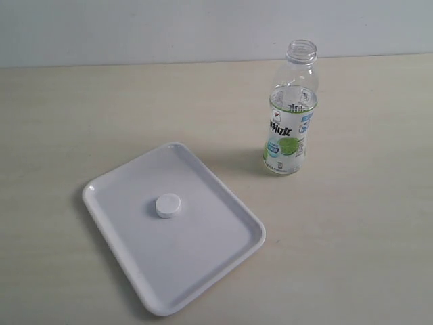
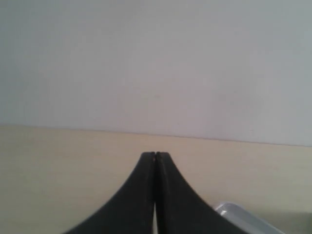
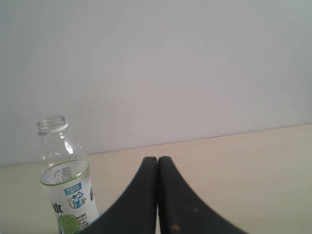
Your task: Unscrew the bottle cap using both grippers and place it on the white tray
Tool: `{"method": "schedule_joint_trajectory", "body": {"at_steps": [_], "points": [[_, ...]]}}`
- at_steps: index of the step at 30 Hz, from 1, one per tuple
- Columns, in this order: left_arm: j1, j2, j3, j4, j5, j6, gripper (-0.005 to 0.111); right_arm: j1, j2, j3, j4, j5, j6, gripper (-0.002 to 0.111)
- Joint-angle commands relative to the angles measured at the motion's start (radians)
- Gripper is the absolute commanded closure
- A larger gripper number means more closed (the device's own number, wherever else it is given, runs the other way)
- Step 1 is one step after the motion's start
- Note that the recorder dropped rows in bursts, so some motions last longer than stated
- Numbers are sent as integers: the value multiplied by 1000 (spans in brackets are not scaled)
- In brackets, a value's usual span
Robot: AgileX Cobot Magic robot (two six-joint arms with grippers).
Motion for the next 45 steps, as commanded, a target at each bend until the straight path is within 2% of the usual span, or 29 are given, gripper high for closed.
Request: {"method": "schedule_joint_trajectory", "body": {"at_steps": [1,7,12,15,16,18,20,25,45], "points": [[107,-7,0,-10,22,-11,107,-7,-6,5,-2,-1,3,108],[117,-7,0,14,2,0,107,-7,-6,5,-5,-1,-1,108],[117,-7,0,-86,0,-8,107,-7,-6,5,-5,-1,1,108],[117,-7,0,-75,-7,-8,107,-7,-6,5,-3,-1,1,108],[117,-7,0,-20,0,-18,107,-7,-6,5,-3,-1,1,108],[117,-7,0,227,23,-171,107,-7,-6,5,-3,-1,1,108],[117,-7,0,380,28,-303,107,-7,-6,5,-3,-1,1,108],[117,-7,0,369,28,-344,107,-7,-6,5,-3,-1,1,108],[117,-7,0,369,28,-345,107,-7,-6,5,-5,2,1,108]]}}
